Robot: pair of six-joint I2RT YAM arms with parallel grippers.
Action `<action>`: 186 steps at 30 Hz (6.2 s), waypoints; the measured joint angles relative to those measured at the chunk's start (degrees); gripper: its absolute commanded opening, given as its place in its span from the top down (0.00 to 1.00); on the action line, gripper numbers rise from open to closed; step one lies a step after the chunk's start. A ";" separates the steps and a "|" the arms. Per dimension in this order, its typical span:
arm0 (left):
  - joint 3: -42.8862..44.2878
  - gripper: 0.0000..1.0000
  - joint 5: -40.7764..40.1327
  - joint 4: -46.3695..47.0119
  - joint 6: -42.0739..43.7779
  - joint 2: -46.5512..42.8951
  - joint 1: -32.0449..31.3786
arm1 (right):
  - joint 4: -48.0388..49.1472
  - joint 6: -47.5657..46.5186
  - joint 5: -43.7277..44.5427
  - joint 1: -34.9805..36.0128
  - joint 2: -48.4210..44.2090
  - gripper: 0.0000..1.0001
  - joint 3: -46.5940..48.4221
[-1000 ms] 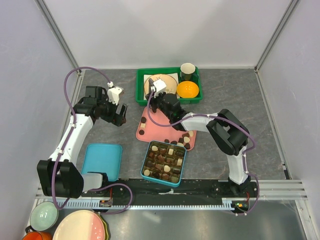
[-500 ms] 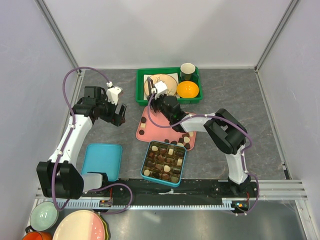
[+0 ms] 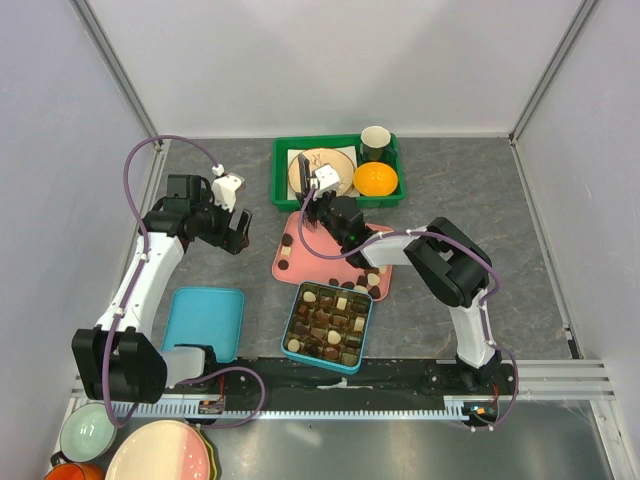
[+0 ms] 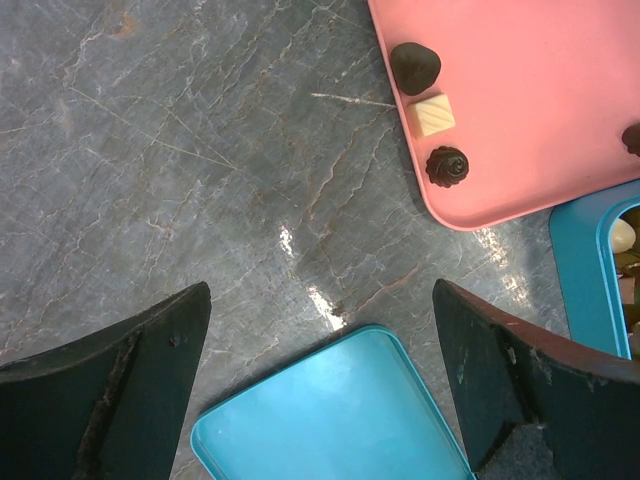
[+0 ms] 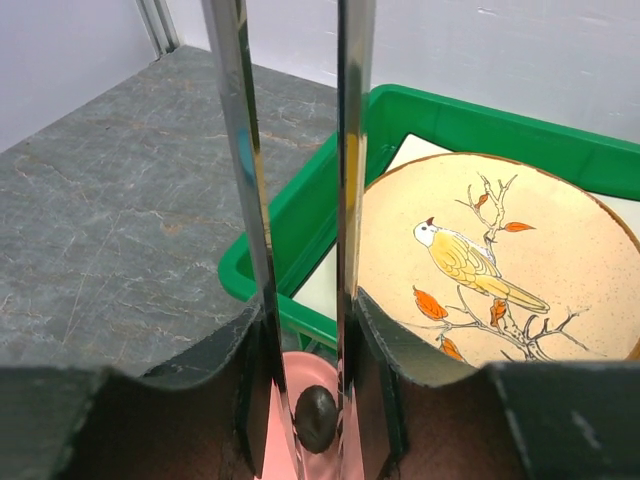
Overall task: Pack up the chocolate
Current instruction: Pick up the fake chocolate from the plate, then place the fake chocolate in the packing box, then place the clamp at the center of the board, then adjust the plate at the center of the board.
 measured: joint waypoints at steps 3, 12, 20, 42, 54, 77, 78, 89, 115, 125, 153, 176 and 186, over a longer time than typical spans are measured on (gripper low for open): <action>-0.07 0.01 -0.11 0.00 0.15 -0.33 0.00 | 2.34 0.37 0.46 0.09 0.48 0.66 -0.66; -0.09 0.01 -0.22 -0.02 0.22 -0.50 0.22 | 5.79 -1.01 0.66 0.79 -5.01 0.68 -9.01; -0.20 0.01 -0.57 -0.02 0.24 -0.66 0.22 | -5.64 -1.53 -6.60 0.96 -32.09 0.71 -21.22; -0.20 0.01 -0.52 -0.02 0.24 -0.66 0.22 | -57.09 4.92 -26.05 14.49 -72.41 0.70 -27.71; -0.20 0.01 -0.52 -0.04 0.24 -0.66 0.22 | -57.72 8.98 -26.60 20.79 -70.31 0.61 -29.99; -0.20 0.01 -0.52 -1.25 0.24 -0.87 0.22 | -64.61 10.62 -0.39 20.98 -70.82 0.78 -24.94; -0.20 0.01 -0.50 -1.25 0.24 -1.07 0.22 | -65.77 10.88 1.75 20.04 -70.42 0.78 -23.85; -1.90 0.01 0.85 -1.16 0.46 -3.87 0.22 | -74.71 12.46 11.61 -12.20 -52.17 0.74 -13.14; -6.27 0.01 3.50 -4.96 6.21 -2.93 0.37 | -75.10 3.26 16.92 -35.71 -2.78 0.20 12.96; -6.29 0.12 5.57 -6.12 6.71 0.17 -0.04 | -75.32 4.44 13.60 -34.18 -13.81 0.25 8.72; -17.16 0.22 -5.60 -6.62 9.62 2.54 -8.33 | -59.89 20.33 -5.51 -18.75 -26.99 0.61 -19.98; -19.67 0.42 -6.99 -5.66 9.49 2.86 -11.19 | -57.13 19.65 -2.93 -18.80 -16.02 0.80 -9.03; -19.71 0.59 -6.97 -4.35 8.66 6.88 -12.24 | -57.07 19.23 0.17 -19.26 -18.78 0.75 -9.57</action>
